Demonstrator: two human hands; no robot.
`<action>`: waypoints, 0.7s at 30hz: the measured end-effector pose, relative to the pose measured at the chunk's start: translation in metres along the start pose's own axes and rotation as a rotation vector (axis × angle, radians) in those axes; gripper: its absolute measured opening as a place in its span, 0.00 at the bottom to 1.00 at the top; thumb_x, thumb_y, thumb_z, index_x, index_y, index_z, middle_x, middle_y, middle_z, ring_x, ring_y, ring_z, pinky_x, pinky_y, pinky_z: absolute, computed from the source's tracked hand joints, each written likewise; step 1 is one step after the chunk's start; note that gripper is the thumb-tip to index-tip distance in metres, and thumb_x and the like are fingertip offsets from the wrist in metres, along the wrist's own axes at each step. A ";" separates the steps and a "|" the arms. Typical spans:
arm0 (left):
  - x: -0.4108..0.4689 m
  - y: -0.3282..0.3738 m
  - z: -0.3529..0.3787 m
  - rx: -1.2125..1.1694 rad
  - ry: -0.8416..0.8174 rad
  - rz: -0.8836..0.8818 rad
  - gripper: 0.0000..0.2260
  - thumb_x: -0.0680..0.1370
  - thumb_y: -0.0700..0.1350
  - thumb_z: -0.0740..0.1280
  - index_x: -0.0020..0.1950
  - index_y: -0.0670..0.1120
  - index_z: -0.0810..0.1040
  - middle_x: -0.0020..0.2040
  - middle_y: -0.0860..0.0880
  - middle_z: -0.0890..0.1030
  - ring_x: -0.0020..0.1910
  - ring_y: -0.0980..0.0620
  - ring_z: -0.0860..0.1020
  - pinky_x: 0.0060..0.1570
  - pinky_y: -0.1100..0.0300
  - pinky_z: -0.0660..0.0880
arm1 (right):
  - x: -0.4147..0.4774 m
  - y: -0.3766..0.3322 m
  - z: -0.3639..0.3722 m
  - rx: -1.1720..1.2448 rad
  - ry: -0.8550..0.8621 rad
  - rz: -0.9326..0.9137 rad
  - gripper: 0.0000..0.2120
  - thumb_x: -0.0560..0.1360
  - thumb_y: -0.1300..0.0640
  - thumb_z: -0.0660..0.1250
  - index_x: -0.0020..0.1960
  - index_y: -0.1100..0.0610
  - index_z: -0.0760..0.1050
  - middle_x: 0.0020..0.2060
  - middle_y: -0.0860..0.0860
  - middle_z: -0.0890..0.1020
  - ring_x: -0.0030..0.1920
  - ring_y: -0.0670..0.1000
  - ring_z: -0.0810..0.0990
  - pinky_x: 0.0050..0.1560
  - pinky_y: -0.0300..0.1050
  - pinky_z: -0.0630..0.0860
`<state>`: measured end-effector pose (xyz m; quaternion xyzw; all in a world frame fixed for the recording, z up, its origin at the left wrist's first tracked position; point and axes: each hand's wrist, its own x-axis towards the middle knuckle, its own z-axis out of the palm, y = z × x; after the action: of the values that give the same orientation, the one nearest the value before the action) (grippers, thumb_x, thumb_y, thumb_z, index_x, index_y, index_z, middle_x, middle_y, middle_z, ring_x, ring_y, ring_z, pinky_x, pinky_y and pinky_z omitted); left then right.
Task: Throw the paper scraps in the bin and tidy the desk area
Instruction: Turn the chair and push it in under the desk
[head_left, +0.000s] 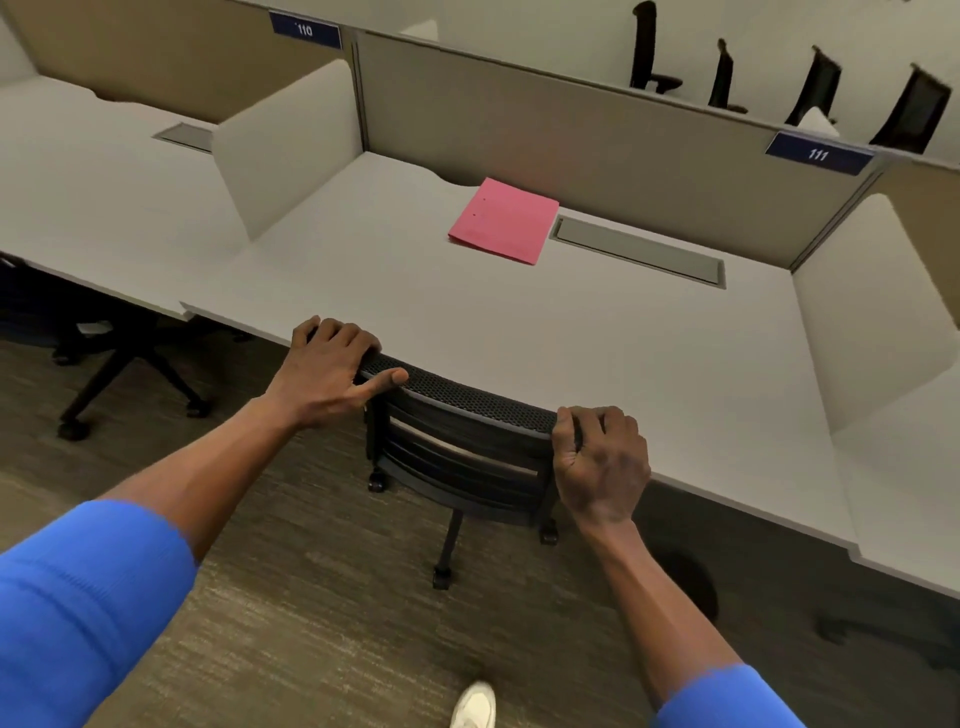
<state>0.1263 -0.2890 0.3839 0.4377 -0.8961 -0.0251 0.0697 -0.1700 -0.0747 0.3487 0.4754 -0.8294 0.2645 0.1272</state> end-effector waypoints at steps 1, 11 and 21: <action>0.000 0.002 0.000 0.001 0.000 -0.013 0.42 0.75 0.80 0.40 0.64 0.52 0.77 0.63 0.49 0.79 0.68 0.45 0.73 0.77 0.41 0.60 | 0.000 0.001 0.001 0.001 -0.002 -0.006 0.27 0.84 0.38 0.51 0.52 0.54 0.83 0.47 0.54 0.82 0.46 0.54 0.78 0.43 0.49 0.76; -0.001 0.017 0.009 0.050 0.060 -0.077 0.38 0.79 0.76 0.42 0.62 0.51 0.79 0.62 0.49 0.82 0.66 0.46 0.77 0.77 0.40 0.61 | 0.000 0.002 0.008 0.048 0.042 -0.008 0.19 0.82 0.43 0.59 0.51 0.54 0.83 0.47 0.53 0.82 0.48 0.53 0.77 0.44 0.52 0.74; 0.000 0.018 0.011 0.015 0.124 -0.085 0.34 0.81 0.73 0.45 0.57 0.50 0.81 0.57 0.49 0.84 0.61 0.46 0.78 0.73 0.40 0.65 | 0.001 -0.003 0.003 0.031 0.035 0.027 0.21 0.81 0.40 0.60 0.51 0.54 0.83 0.47 0.53 0.82 0.49 0.53 0.78 0.51 0.53 0.72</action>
<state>0.1104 -0.2779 0.3748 0.4764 -0.8709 0.0061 0.1209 -0.1680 -0.0782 0.3475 0.4614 -0.8292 0.2871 0.1309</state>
